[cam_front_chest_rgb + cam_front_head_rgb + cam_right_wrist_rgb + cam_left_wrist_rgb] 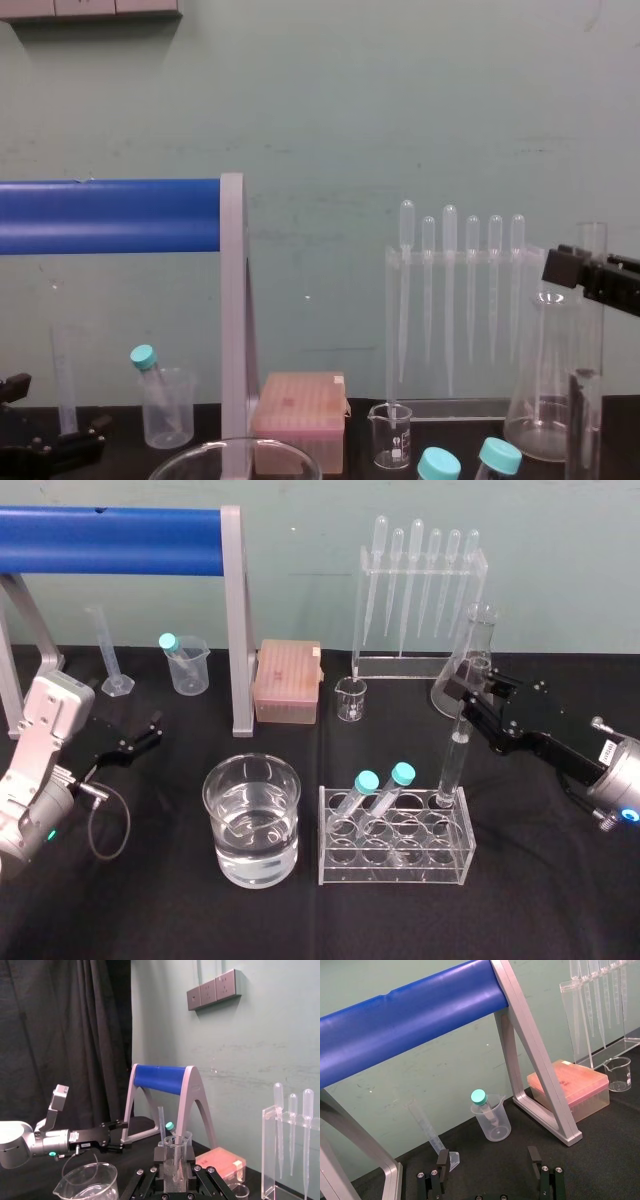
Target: Hold the test tube with one hand and immerse one end into the beaker, then return it to the test tube rack.
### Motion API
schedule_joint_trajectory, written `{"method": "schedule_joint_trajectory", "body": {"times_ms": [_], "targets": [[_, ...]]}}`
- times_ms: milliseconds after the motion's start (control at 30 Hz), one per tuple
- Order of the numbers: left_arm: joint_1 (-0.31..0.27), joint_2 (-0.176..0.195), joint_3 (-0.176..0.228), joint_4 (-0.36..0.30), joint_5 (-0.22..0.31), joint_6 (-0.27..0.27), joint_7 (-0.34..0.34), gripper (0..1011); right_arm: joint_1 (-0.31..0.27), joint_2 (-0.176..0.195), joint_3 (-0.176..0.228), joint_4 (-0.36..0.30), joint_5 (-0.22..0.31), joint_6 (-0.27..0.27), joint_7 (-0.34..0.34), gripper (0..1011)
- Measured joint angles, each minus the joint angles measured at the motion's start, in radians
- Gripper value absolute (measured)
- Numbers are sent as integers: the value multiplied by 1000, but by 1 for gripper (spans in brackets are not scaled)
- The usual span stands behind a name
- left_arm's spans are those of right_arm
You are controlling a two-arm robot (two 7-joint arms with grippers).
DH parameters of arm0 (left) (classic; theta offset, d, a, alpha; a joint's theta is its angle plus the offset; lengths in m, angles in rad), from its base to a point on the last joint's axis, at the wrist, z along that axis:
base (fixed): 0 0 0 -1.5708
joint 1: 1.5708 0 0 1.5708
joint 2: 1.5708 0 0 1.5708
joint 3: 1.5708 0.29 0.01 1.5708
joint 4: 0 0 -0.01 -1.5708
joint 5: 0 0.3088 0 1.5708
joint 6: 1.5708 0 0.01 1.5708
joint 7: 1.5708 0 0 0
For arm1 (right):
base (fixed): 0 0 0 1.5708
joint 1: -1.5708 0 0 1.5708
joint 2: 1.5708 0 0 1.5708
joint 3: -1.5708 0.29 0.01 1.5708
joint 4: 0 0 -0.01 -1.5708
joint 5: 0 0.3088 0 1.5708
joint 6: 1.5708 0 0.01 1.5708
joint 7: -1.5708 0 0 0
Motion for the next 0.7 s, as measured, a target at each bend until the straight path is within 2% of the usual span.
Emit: {"method": "schedule_joint_trajectory", "body": {"times_ms": [367,700], "targets": [[0,0,0,0,0,0,0,1000,28,-16,-27,48,-4,17,12,241],[0,0,0,0,0,0,0,1000,47,-19,-54,80,-29,37,8,242]]}}
